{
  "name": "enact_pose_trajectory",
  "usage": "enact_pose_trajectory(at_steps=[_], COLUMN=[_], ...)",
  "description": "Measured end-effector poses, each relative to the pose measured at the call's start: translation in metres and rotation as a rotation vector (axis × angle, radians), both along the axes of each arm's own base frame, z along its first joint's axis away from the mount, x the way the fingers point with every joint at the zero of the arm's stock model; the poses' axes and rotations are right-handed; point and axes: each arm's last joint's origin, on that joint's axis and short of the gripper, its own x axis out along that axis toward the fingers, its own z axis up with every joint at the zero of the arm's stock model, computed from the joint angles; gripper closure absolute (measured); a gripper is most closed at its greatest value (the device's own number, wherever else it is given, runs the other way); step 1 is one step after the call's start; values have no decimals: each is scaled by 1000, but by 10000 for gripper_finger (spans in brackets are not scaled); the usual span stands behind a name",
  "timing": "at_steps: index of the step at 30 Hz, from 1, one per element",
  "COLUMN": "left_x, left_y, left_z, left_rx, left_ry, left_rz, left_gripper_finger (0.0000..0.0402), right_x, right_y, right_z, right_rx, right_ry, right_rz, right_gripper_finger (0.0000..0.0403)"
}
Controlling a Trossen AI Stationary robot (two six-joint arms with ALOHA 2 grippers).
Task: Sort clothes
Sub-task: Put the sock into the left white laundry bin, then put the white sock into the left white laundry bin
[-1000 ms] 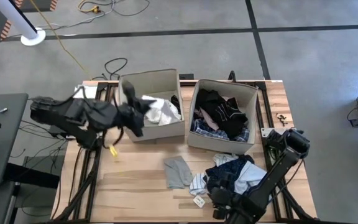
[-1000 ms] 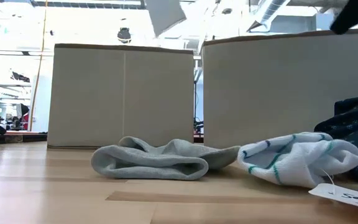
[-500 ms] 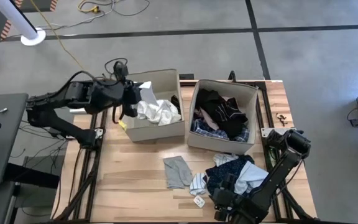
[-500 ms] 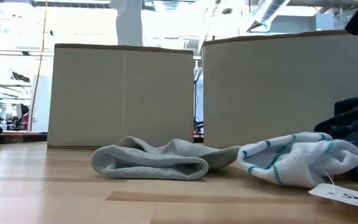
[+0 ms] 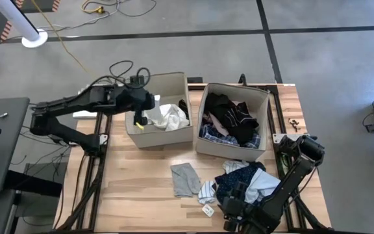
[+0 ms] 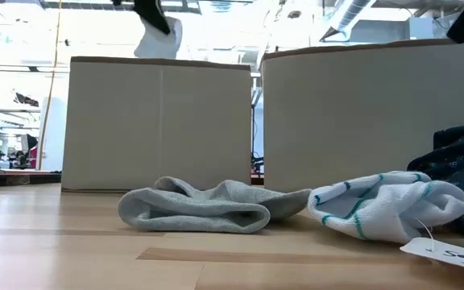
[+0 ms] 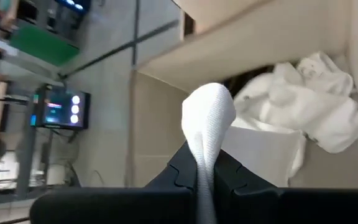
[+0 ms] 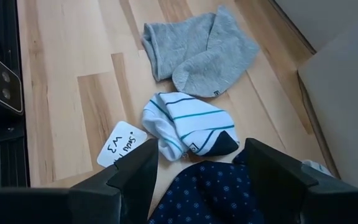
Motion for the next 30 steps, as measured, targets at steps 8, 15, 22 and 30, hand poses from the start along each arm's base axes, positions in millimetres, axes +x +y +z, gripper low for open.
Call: enact_pose_trajectory(at_steps=[8,15,22,30], left_x=[9,8,5,4], left_y=[10,17,25,30], left_z=[-41,-68,-80,-80], left_rx=[-122,-300,-475,-499], left_ry=[45,76,52,37], left_rz=[-53,-103,-117,-98], left_gripper_finger=[394,393,359,264], right_x=[0,1,4,9], right_y=[0,-1,-2,-4], right_z=[0,0,0,1], right_rx=[1,1,9,11], right_ry=[-1,-1,-8,-15], right_rz=[0,-5,-9,-1], right_gripper_finger=[149,149,149,149])
